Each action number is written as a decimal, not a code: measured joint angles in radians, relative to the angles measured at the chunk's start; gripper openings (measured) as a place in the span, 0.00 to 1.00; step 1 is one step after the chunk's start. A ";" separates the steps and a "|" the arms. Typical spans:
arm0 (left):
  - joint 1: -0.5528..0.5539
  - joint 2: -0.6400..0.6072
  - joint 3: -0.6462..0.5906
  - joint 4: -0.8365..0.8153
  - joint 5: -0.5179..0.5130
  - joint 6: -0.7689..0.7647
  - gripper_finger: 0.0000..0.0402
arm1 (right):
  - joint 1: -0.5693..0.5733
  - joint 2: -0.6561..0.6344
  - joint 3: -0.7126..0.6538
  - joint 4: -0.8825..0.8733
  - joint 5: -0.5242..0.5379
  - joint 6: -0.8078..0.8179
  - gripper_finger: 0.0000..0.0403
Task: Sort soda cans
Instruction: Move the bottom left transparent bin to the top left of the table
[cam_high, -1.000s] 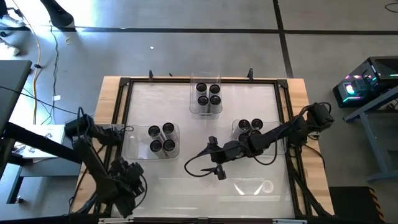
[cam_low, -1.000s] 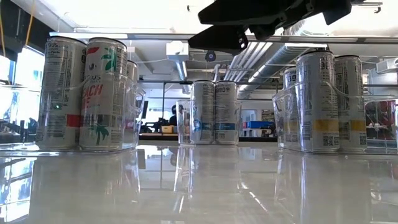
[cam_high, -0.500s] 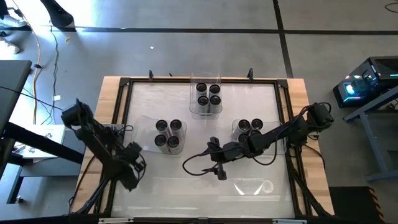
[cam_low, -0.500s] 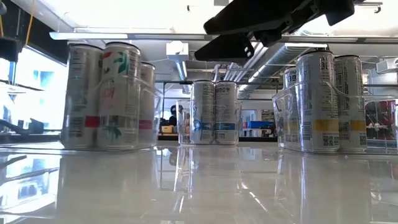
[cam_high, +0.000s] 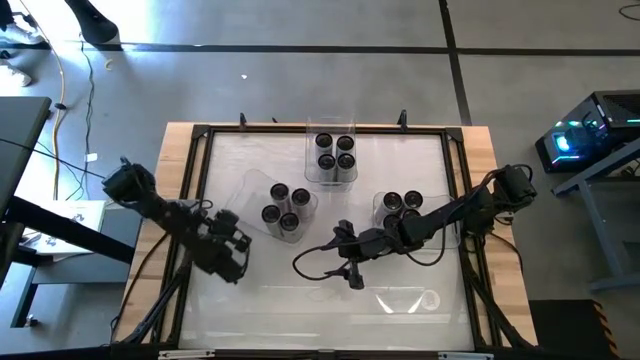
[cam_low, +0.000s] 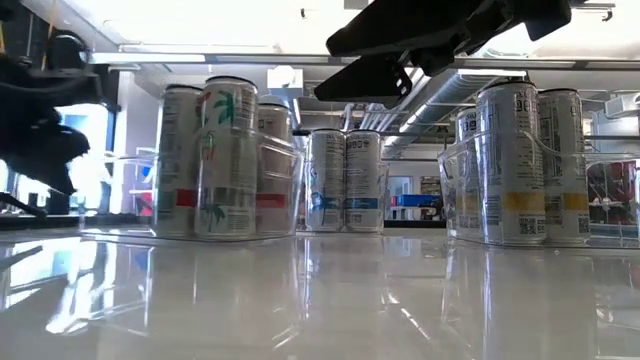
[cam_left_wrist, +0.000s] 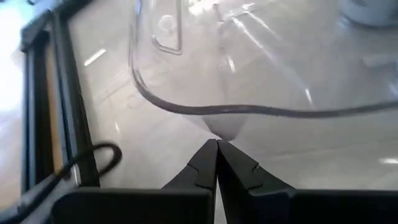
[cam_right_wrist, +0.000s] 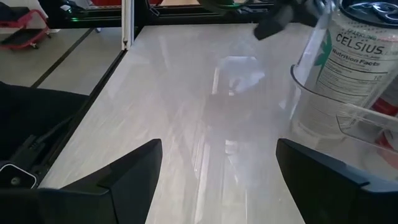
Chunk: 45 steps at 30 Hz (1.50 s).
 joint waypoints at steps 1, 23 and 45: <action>0.026 0.000 0.000 0.002 -0.013 0.017 0.00 | 0.000 0.000 0.000 0.000 0.000 0.000 0.77; 0.567 -0.001 0.000 0.127 -0.259 0.587 0.00 | 0.004 0.054 0.000 0.020 0.037 0.052 0.73; 0.479 -0.421 0.002 0.026 -0.118 0.598 0.00 | -0.191 0.461 0.488 -0.256 0.059 0.027 0.16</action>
